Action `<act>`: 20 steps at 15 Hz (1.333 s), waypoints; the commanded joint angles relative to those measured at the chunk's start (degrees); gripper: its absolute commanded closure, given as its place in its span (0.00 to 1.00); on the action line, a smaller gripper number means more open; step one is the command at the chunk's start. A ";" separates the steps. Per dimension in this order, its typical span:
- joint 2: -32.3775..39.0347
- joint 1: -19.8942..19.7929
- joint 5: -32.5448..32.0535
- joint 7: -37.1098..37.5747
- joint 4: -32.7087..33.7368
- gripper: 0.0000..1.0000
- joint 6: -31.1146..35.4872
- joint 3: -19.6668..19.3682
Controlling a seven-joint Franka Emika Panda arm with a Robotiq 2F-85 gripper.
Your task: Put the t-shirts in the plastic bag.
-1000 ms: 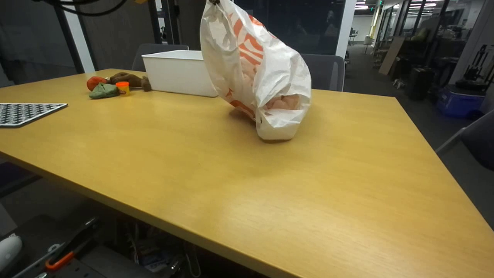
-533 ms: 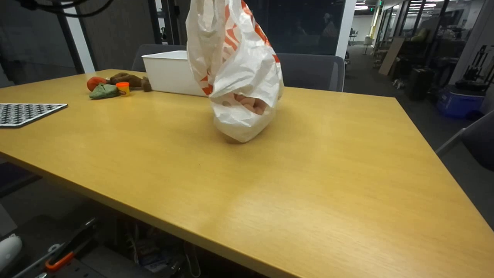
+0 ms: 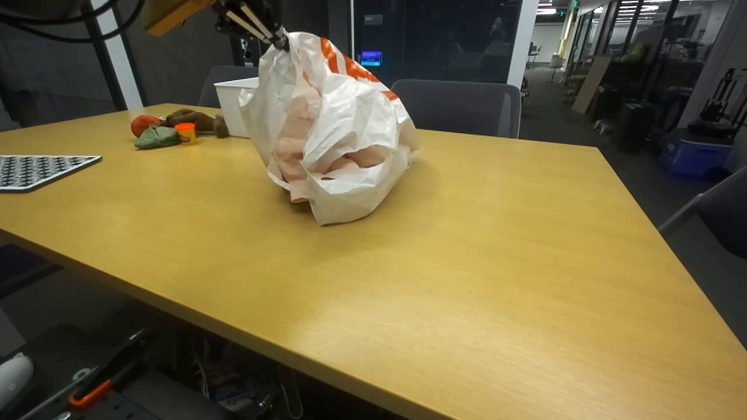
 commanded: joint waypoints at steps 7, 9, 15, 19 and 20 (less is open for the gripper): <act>12.24 40.12 18.99 -28.75 3.91 0.72 -16.72 -36.88; 11.37 40.26 20.15 -32.49 5.31 0.60 -26.73 -38.82; 4.12 33.93 11.70 -29.09 8.87 0.13 -42.84 -36.87; 0.10 34.38 12.76 -30.53 9.64 0.00 -48.88 -37.88; -0.45 34.47 12.91 -30.60 9.82 0.00 -50.13 -37.98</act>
